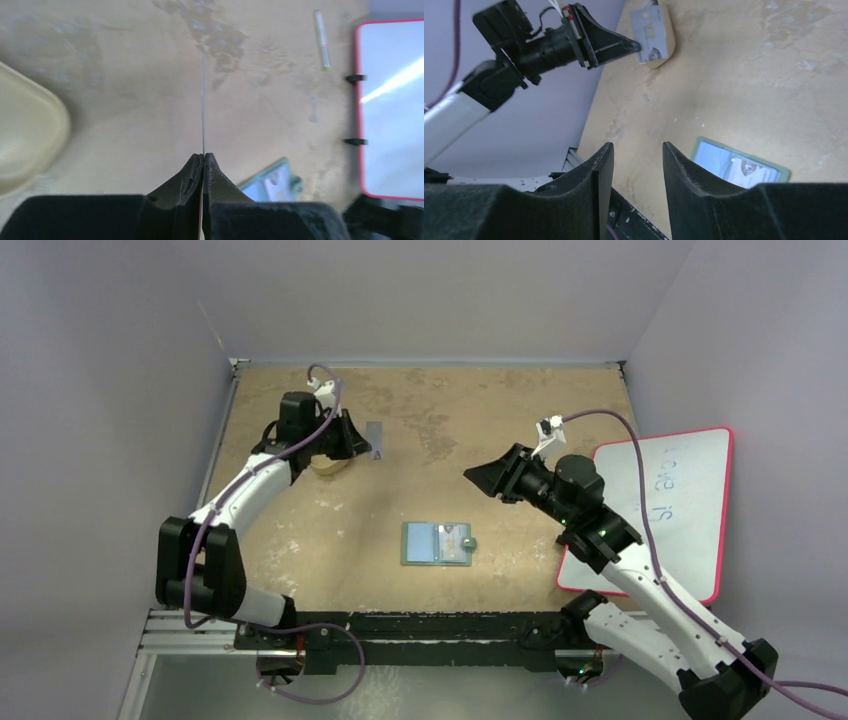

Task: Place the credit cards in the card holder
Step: Pick up the credit card from the storage box.

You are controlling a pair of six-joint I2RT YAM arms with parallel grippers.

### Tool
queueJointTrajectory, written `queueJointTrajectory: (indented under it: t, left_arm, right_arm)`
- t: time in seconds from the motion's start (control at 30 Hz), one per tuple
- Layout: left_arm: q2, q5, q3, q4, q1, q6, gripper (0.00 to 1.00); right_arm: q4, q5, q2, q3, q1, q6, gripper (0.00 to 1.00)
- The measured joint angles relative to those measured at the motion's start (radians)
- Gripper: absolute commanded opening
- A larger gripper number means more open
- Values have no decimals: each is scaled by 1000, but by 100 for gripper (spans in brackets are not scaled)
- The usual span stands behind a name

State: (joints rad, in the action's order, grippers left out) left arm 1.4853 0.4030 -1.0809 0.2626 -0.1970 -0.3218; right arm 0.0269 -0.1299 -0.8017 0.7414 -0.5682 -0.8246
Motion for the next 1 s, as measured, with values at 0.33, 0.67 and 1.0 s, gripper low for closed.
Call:
queueJointTrajectory:
  t: [0.33,0.67,1.0]
  left_arm:
    - [-228,215,293,-445,-79,-504,0]
    - [-346,228,513,-759,-286,-834,0]
    - [-391,222,584,-886,-329,-956,0]
  right_arm:
    - [-221,-198,-124,-27,0,-55,40]
    - [-330,-282,-202,-33,0,-92,42]
    - [-332,-283,-234,-37,30,-98,40]
